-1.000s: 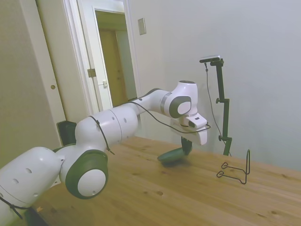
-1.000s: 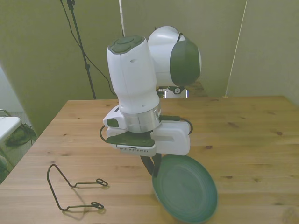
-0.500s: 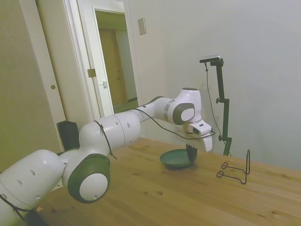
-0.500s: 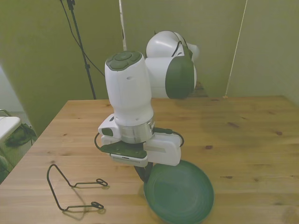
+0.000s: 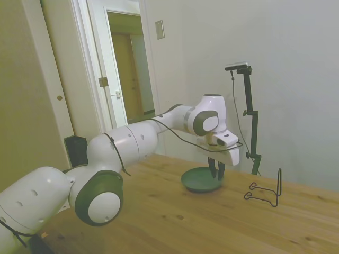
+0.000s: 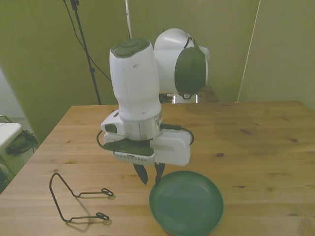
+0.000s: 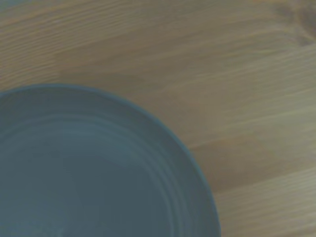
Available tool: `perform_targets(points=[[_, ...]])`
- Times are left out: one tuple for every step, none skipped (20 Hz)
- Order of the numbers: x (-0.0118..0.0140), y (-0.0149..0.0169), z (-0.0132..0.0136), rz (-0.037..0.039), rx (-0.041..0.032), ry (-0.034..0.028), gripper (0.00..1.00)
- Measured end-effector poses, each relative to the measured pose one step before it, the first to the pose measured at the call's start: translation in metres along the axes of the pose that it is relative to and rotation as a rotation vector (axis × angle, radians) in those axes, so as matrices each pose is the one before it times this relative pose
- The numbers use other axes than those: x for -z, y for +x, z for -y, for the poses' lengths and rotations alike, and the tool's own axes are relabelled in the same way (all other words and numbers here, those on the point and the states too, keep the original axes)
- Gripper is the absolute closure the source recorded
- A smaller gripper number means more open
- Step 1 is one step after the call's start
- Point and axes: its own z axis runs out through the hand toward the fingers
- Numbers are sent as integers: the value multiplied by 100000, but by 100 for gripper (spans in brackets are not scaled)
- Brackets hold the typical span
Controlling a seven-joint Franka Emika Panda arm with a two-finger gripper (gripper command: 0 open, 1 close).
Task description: Unload the plate
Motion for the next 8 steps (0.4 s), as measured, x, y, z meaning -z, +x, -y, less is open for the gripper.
perform_targets(points=[[2003, -591, -310, 609, 182, -565, 0], [2308, -724, -402, 459, 156, -399, 0], [2385, -762, -473, 197, 131, -114, 0], [2347, -799, -530, 83, 112, -23, 0], [2185, -769, -554, -43, 23, 95, 0], [1852, -695, -544, 55, 135, -10, 0], [1559, -606, -524, 60, 143, -93, 0], [1313, -498, -497, -93, 26, -154, 0]])
